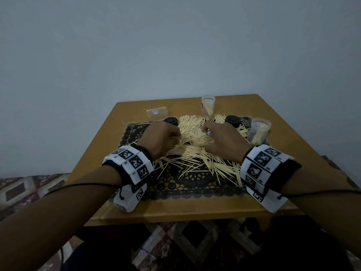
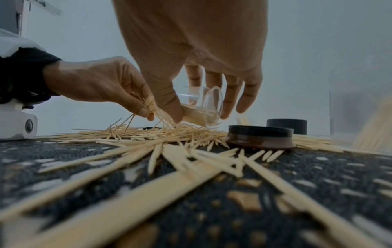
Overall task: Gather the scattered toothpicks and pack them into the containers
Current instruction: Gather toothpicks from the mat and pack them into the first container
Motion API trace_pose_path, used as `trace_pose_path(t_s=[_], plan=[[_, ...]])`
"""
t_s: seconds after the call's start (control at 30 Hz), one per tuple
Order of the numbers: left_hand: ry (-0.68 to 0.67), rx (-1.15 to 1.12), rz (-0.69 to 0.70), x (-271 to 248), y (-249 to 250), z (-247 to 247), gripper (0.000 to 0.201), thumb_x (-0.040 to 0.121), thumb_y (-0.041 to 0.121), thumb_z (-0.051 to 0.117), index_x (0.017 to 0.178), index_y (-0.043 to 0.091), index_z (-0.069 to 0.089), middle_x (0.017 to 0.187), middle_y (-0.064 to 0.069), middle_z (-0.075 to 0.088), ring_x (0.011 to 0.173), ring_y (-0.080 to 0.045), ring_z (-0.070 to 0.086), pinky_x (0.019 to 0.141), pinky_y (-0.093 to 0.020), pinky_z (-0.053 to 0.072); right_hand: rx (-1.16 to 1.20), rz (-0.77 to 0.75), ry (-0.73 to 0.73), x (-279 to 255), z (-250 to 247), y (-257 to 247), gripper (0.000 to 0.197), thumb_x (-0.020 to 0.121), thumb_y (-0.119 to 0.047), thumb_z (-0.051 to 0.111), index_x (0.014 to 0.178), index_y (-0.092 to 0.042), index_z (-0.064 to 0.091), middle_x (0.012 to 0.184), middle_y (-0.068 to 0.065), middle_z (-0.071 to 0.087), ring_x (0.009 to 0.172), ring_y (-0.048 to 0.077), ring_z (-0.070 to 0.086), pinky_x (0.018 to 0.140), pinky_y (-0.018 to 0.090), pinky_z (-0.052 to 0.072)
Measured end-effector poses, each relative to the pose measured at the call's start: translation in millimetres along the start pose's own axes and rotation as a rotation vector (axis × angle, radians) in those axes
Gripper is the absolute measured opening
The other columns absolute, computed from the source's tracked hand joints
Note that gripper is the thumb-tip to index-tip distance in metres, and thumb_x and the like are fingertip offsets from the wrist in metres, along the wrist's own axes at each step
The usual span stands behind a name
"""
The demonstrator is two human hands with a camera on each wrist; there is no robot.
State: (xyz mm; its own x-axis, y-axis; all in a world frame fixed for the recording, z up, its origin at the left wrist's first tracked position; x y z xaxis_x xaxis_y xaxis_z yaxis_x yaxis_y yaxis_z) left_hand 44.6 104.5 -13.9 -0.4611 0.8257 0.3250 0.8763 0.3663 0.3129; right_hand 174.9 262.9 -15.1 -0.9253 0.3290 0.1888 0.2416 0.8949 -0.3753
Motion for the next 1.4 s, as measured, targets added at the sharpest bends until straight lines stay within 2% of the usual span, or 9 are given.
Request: trace_pose_path(t_s=[0.17, 0.3, 0.5, 0.7, 0.8, 0.87, 1.07, 1.2, 1.4], plan=[[-0.065, 0.049, 0.024, -0.1, 4.0, -0.6, 0.015, 0.088, 0.022, 0.068, 0.1, 0.017, 0.076, 0.095, 0.0, 0.075, 0.085, -0.018, 0.067, 0.079, -0.035, 0.053, 0.011, -0.063, -0.006, -1.9, 1.2, -4.3, 0.039, 0.078, -0.025, 0.075, 0.112, -0.015, 0.057, 0.104, 0.007, 0.066, 0.093, 0.028, 0.058, 0.081, 0.043, 0.052], [-0.075, 0.05, 0.063, -0.6, 4.9, 1.4, 0.016, 0.085, 0.019, 0.07, 0.1, 0.016, 0.073, 0.092, -0.001, 0.073, 0.084, -0.019, 0.067, 0.077, -0.034, 0.053, 0.014, -0.092, -0.022, -2.4, 1.8, -7.0, 0.039, 0.078, -0.026, 0.076, 0.111, -0.016, 0.059, 0.104, 0.008, 0.067, 0.09, 0.027, 0.061, 0.079, 0.041, 0.053], [-0.019, -0.024, 0.117, -1.8, 7.0, 3.5, 0.038, 0.076, 0.014, 0.078, 0.086, 0.021, 0.042, 0.083, 0.001, 0.054, 0.073, -0.021, 0.053, 0.064, -0.031, 0.044, -0.01, -0.104, -0.034, -3.1, 1.8, -7.9, 0.04, 0.077, -0.024, 0.076, 0.113, -0.017, 0.06, 0.105, 0.007, 0.068, 0.091, 0.026, 0.061, 0.079, 0.039, 0.053], [-0.061, -0.003, 0.121, -0.7, 9.2, 2.4, 0.016, 0.08, 0.018, 0.075, 0.088, 0.016, 0.061, 0.086, 0.002, 0.061, 0.078, -0.016, 0.057, 0.068, -0.029, 0.043, -0.017, -0.113, -0.047, -3.6, 1.7, -8.0, 0.041, 0.078, -0.023, 0.076, 0.114, -0.016, 0.059, 0.105, 0.008, 0.068, 0.088, 0.026, 0.061, 0.077, 0.038, 0.053], [-0.069, -0.033, 0.114, 0.0, 9.4, 2.7, 0.012, 0.082, 0.018, 0.073, 0.091, 0.016, 0.065, 0.086, 0.007, 0.06, 0.078, -0.01, 0.053, 0.067, -0.022, 0.035, -0.021, -0.108, -0.046, -3.1, 1.7, -7.6, 0.04, 0.077, -0.022, 0.076, 0.114, -0.017, 0.059, 0.105, 0.008, 0.068, 0.087, 0.026, 0.061, 0.076, 0.037, 0.053], [-0.053, -0.062, 0.107, 0.4, 9.4, 2.4, 0.013, 0.083, 0.018, 0.072, 0.095, 0.014, 0.068, 0.089, 0.005, 0.062, 0.079, -0.01, 0.053, 0.068, -0.022, 0.037, -0.013, -0.103, -0.047, -2.5, 1.9, -7.4, 0.041, 0.077, -0.022, 0.076, 0.114, -0.017, 0.059, 0.105, 0.009, 0.068, 0.086, 0.026, 0.062, 0.076, 0.037, 0.053], [-0.047, -0.162, 0.071, 0.2, 9.7, 3.5, 0.013, 0.087, 0.013, 0.067, 0.1, 0.014, 0.063, 0.092, 0.006, 0.06, 0.074, -0.001, 0.054, 0.066, -0.016, 0.041, 0.015, -0.082, -0.035, -2.0, 1.4, -6.5, 0.043, 0.077, -0.022, 0.077, 0.115, -0.017, 0.059, 0.106, 0.009, 0.068, 0.086, 0.026, 0.062, 0.076, 0.039, 0.054], [-0.067, -0.179, 0.045, -1.4, 8.7, 3.7, 0.021, 0.087, 0.005, 0.065, 0.105, 0.014, 0.058, 0.098, 0.006, 0.059, 0.082, -0.004, 0.054, 0.066, -0.006, 0.039, 0.02, -0.07, -0.033, -1.4, 3.1, -4.4, 0.043, 0.076, -0.023, 0.077, 0.114, -0.018, 0.058, 0.104, 0.008, 0.068, 0.088, 0.027, 0.061, 0.078, 0.042, 0.054], [-0.004, -0.238, 0.065, -3.7, 6.0, 1.3, 0.02, 0.082, 0.003, 0.068, 0.097, 0.012, 0.058, 0.094, 0.003, 0.061, 0.082, -0.012, 0.058, 0.075, -0.024, 0.05, 0.02, -0.045, -0.027, 0.5, 4.4, -2.1, 0.041, 0.076, -0.023, 0.077, 0.112, -0.019, 0.058, 0.105, 0.009, 0.067, 0.089, 0.029, 0.061, 0.078, 0.042, 0.054]])
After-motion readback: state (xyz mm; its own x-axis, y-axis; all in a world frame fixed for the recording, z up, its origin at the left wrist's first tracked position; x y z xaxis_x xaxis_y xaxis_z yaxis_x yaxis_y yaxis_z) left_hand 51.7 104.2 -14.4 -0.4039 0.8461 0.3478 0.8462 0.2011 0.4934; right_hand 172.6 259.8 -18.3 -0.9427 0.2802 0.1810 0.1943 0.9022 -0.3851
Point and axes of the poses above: each hand's wrist, its own x-axis towards the middle knuckle, its own z-axis out of the palm, y = z × x, the point moved 1 cm from there along x, towards the middle knuckle
